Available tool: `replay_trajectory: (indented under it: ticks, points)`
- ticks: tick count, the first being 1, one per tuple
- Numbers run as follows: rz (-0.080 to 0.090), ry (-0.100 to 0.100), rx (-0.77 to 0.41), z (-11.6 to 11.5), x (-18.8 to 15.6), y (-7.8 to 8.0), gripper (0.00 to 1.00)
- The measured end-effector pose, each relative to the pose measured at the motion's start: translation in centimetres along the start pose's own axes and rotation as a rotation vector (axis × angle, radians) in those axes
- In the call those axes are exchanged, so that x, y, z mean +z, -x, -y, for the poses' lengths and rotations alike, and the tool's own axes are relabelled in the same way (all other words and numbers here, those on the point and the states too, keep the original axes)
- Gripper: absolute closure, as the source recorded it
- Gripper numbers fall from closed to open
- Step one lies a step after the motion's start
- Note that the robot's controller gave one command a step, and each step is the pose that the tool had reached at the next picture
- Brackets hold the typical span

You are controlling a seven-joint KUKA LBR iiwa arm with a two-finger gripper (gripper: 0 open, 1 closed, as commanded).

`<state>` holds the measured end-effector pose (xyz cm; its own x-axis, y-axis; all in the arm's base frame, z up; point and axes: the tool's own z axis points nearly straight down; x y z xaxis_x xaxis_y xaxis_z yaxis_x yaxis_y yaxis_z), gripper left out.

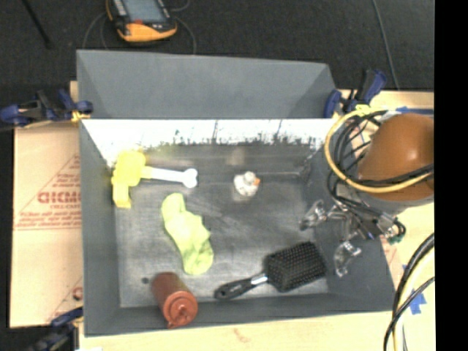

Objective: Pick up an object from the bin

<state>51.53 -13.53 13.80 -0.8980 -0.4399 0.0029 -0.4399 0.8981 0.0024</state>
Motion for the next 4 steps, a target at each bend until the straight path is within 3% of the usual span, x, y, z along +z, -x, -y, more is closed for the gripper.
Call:
replay_trajectory:
  ticks: [1, 2, 4]
  points:
    - [0.009, -0.01, -0.319, -1.8, 4.3, -0.4, 0.0]
    - [-0.004, 0.005, 0.015, -1.9, 6.3, -1.0, 1.0]
    - [-0.003, 0.006, 0.014, -2.0, 5.9, -1.1, 1.0]
